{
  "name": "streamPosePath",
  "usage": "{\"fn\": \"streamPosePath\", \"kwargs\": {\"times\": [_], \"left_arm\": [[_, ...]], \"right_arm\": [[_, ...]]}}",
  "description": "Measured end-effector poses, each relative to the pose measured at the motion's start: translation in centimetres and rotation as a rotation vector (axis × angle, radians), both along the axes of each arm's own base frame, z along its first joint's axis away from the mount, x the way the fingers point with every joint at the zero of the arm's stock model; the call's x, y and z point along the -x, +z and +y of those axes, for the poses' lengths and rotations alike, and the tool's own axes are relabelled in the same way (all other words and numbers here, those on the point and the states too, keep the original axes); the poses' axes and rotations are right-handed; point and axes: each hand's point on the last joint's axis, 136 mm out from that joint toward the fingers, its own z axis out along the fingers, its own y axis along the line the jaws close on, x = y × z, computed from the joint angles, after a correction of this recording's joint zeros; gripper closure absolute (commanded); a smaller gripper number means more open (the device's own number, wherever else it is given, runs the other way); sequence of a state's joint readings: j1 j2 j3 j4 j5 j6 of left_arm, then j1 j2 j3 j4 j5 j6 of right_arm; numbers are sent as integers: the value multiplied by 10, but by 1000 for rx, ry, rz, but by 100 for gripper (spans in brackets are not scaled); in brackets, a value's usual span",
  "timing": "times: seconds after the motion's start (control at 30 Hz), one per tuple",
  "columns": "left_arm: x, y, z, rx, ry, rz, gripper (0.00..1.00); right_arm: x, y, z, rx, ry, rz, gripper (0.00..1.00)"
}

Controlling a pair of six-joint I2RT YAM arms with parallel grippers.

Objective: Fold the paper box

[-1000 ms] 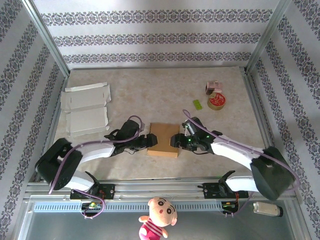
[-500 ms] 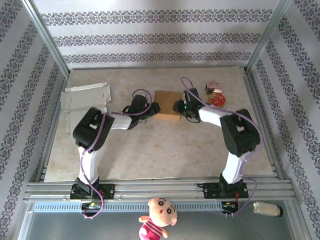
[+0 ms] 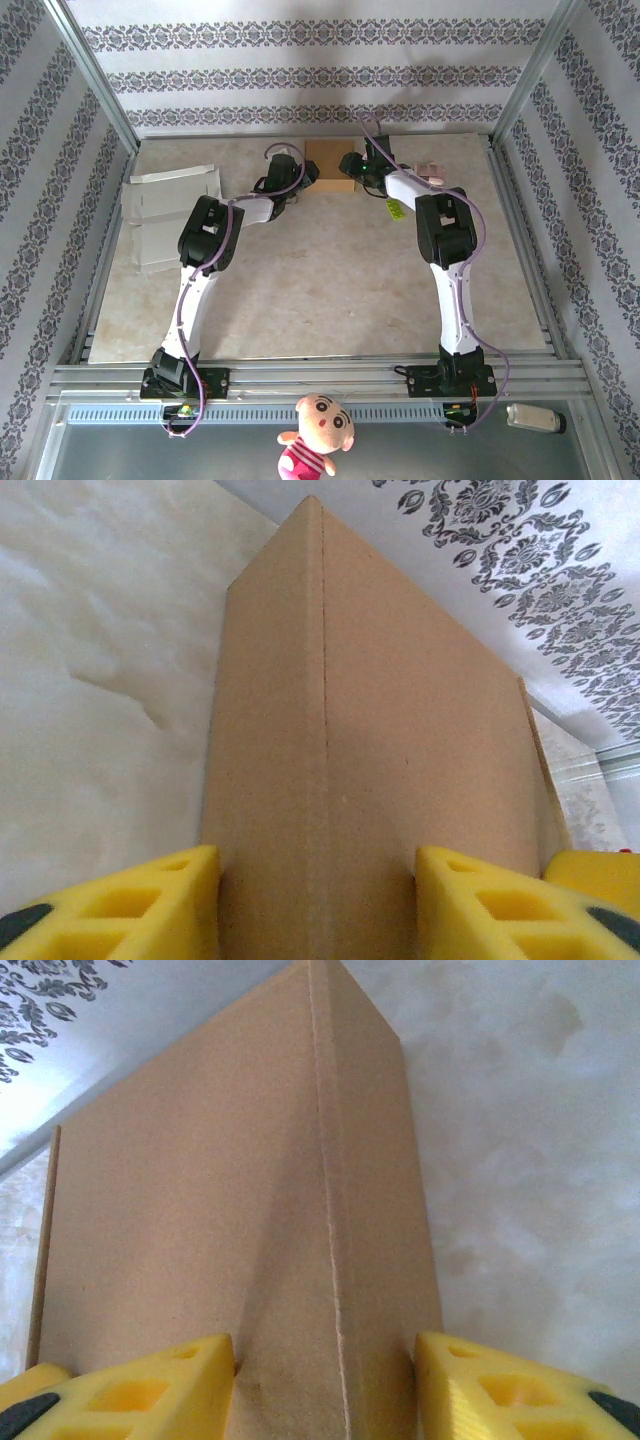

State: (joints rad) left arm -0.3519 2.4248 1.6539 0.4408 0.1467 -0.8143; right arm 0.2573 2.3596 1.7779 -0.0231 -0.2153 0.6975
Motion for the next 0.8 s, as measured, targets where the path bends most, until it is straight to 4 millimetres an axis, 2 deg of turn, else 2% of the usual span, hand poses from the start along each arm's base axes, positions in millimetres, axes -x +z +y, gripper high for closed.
{"fn": "streamPosePath", "kwargs": {"times": [0.1, 0.2, 0.27, 0.33, 0.43, 0.53, 0.67, 0.73, 0.8], "left_arm": [[2, -1, -1, -23, -16, -6, 29], [9, 0, 1, -58, -30, 1, 24], [17, 1, 4, -79, -41, 13, 22], [31, 3, 11, -105, -49, 34, 20], [55, 15, 22, -137, -59, 50, 18], [78, 44, 35, -156, -65, 31, 15], [115, 107, 52, -176, -77, -48, 13], [140, 145, 59, -187, -89, -101, 12], [168, 178, 69, -204, -98, -144, 11]], "right_arm": [[2, 0, 3, -3, 25, 2, 40], [5, 2, 5, -16, 49, 6, 33], [11, 7, 4, -33, 65, 11, 23], [19, 17, 1, -50, 83, 7, 16], [30, 46, -8, -59, 99, -29, 13], [41, 86, -15, -70, 117, -98, 13], [63, 137, -14, -92, 148, -190, 12], [78, 153, -2, -99, 181, -221, 12], [96, 159, 24, -104, 236, -232, 12]]}}
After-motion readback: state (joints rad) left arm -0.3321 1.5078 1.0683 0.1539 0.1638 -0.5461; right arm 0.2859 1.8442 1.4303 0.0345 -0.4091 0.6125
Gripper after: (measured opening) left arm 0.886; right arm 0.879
